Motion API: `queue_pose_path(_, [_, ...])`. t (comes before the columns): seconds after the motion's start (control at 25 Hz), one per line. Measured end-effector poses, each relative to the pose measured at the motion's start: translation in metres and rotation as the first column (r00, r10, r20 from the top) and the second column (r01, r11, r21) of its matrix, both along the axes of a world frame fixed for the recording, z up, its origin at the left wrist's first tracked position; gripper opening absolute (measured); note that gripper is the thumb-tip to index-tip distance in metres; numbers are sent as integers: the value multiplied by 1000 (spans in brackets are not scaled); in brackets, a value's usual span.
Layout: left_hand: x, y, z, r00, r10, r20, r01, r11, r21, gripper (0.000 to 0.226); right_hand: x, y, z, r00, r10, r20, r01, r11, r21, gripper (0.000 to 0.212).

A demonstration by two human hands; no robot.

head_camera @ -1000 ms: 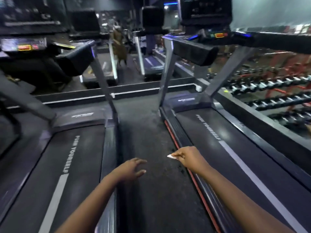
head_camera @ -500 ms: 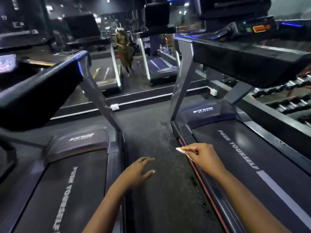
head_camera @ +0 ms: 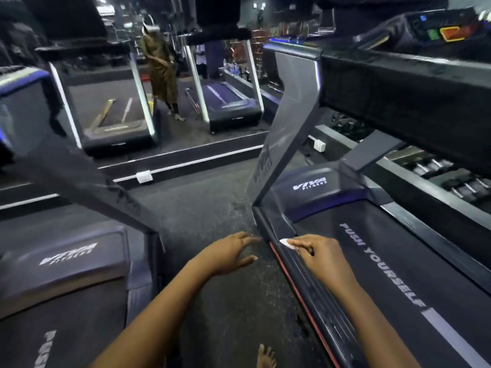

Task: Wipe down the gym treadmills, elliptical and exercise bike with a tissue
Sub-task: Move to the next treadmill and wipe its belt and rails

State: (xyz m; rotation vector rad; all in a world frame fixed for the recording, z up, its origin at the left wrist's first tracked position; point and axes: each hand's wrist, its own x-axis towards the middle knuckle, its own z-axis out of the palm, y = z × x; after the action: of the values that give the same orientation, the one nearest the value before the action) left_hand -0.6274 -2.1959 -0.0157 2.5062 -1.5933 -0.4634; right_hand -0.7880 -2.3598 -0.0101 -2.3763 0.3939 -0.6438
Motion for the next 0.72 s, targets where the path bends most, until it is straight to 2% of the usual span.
queue_pose_path(0.2, [105, -35, 42, 992, -86, 90, 91, 994, -54, 55, 95, -37, 26, 985, -54, 164, 51, 998, 24, 33])
queue_pose_path(0.28, [141, -51, 60, 985, -129, 117, 142, 983, -112, 60, 129, -50, 42, 973, -59, 222, 63, 998, -10, 36])
queue_pose_path(0.4, [184, -81, 92, 955, -264, 135, 291, 921, -258, 68, 167, -61, 70, 923, -163, 348, 197, 978, -65, 33])
queue_pose_path(0.52, [225, -120, 118, 863, -450, 230, 505, 742, -441, 56, 190, -61, 98, 809, -303, 503, 402, 910, -98, 25])
queue_pose_path(0.6, [255, -151, 134, 756, -561, 337, 643, 541, -542, 52, 211, -52, 111, 691, -422, 587, 559, 826, -64, 23])
queue_pose_path(0.72, [282, -194, 163, 583, -667, 464, 763, 252, -596, 53, 240, -40, 121, 495, -574, 653, 763, 646, -11, 27])
